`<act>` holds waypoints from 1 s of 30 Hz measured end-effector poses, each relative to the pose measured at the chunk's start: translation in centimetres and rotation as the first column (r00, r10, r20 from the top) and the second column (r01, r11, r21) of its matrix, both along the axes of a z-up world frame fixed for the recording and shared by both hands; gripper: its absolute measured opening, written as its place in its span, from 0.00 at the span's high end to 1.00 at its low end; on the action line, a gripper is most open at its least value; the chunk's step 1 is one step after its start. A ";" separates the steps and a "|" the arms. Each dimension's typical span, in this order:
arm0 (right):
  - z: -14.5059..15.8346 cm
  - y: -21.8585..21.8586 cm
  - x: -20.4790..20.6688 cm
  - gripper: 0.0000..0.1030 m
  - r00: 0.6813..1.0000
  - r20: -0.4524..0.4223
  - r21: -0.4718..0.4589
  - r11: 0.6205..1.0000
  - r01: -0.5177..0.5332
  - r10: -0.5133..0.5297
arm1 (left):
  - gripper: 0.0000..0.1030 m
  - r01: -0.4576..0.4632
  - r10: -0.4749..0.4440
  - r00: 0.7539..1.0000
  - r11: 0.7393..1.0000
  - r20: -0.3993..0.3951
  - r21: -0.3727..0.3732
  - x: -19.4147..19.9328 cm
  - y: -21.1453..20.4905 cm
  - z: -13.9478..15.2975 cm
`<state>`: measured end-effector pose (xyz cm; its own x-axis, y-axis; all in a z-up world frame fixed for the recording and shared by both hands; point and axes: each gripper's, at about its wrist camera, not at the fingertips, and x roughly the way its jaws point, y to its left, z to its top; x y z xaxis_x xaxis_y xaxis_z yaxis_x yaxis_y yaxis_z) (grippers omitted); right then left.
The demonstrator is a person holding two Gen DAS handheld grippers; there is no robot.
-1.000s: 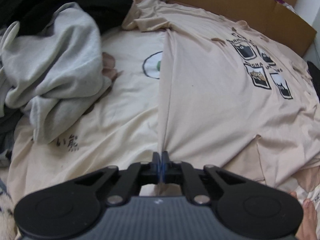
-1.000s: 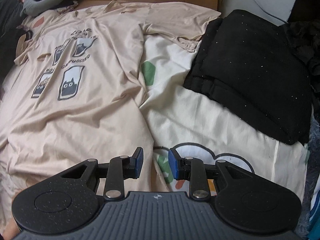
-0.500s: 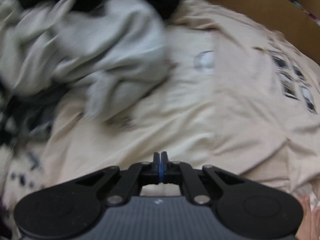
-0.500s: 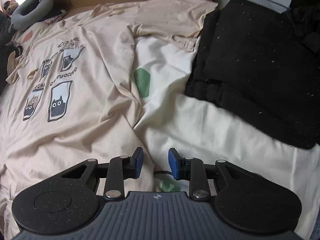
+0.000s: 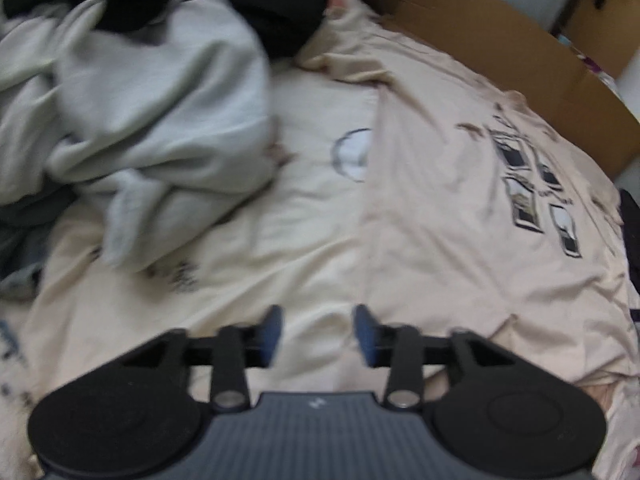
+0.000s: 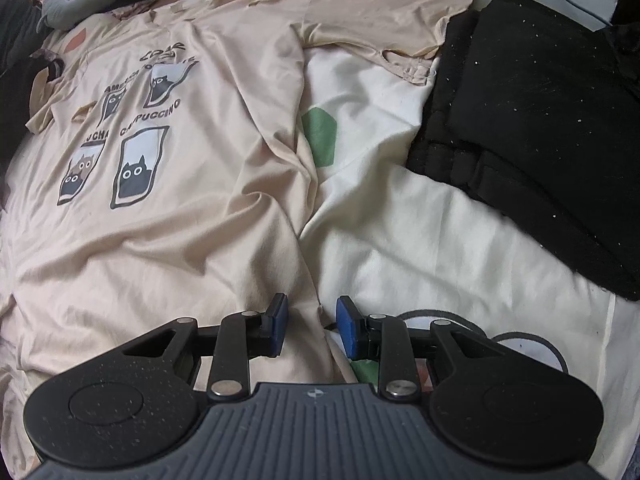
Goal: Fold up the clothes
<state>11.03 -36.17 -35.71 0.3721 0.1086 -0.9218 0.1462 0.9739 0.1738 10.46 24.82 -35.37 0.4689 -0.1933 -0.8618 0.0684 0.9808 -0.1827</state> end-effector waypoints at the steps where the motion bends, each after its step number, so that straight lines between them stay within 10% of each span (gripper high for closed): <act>1: 0.0 0.0 0.0 0.67 1.000 -0.003 -0.002 1.000 -0.001 0.000 | 0.48 0.006 -0.006 1.000 1.000 -0.006 -0.002 0.3 -0.3 -0.4; 9: 0.2 0.4 0.3 0.67 1.000 -0.018 -0.026 0.999 -0.018 0.018 | 0.61 0.040 -0.041 0.996 0.999 -0.083 -0.021 1.1 -1.2 -2.8; 14: 0.4 0.4 0.0 0.67 1.000 -0.018 -0.021 1.000 -0.012 0.012 | 0.95 0.084 -0.082 0.989 0.996 -0.123 0.009 0.3 -1.8 -3.4; 30: 1.9 -1.8 -0.9 0.67 0.997 0.056 0.028 0.998 0.058 -0.060 | 0.99 0.089 -0.082 0.992 0.993 -0.097 0.072 -0.1 0.9 -0.2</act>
